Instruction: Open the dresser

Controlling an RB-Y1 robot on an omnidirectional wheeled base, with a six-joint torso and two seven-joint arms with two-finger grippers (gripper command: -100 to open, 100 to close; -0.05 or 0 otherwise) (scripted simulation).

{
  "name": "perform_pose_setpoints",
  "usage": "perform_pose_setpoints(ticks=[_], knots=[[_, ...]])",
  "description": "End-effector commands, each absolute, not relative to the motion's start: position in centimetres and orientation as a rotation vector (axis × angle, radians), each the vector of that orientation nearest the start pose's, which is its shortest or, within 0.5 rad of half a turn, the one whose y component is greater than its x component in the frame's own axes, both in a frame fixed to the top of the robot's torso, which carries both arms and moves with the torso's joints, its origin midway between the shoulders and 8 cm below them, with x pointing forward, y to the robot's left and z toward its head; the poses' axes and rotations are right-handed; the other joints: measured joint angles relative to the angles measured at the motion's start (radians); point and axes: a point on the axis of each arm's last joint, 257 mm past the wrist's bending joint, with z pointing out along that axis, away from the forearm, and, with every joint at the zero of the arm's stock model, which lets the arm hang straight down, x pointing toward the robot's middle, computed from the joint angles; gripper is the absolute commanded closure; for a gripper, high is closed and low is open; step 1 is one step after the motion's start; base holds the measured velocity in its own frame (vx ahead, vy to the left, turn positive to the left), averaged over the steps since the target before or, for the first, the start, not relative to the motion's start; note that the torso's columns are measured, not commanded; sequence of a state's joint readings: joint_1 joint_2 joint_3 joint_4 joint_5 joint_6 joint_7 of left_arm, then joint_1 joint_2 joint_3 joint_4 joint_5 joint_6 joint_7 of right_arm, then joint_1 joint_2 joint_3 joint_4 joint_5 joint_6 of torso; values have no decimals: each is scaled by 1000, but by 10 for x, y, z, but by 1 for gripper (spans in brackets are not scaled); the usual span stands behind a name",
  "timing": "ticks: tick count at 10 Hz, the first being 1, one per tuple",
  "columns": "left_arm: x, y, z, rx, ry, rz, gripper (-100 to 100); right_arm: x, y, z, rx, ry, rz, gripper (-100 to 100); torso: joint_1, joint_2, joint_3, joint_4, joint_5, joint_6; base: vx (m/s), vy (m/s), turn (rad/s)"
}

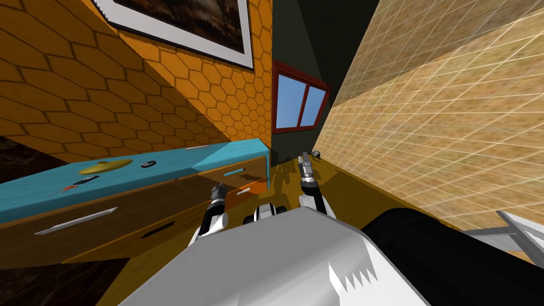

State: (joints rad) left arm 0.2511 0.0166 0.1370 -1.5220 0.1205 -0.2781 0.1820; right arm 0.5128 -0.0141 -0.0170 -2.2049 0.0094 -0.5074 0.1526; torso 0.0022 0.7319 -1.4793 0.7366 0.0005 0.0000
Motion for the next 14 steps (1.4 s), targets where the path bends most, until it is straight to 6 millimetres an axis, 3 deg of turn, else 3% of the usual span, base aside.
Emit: perform_pose_setpoints(ticks=[1,6,9,11,12,14], knots=[[446,364,-289,-1415,926,-1174,-100,354,-288,-12,640,721,1116,0,1,-3,-2,-1,0,0,6,2,1],[455,376,-279,-1397,969,-1142,-100,354,-288,-12,640,721,1116,0,-3,2,1,0,-1,0,103,9,-12],[457,354,-289,-1473,917,-1180,-100,354,-288,-12,640,721,1116,0,-2,10,5,2,0,0,93,9,-5],[456,356,-288,-1460,926,-1174,-100,354,-288,-12,640,721,1116,0,-2,11,6,3,-1,0,8,2,-1],[456,356,-288,-1460,927,-1174,100,354,-288,-12,640,721,1116,0,-2,9,5,2,-1,0,0,0,0],[453,355,-286,-1460,930,-1175,100,354,-288,-12,640,721,1116,0,-7,15,8,6,-4,-2,-147,-51,11]])
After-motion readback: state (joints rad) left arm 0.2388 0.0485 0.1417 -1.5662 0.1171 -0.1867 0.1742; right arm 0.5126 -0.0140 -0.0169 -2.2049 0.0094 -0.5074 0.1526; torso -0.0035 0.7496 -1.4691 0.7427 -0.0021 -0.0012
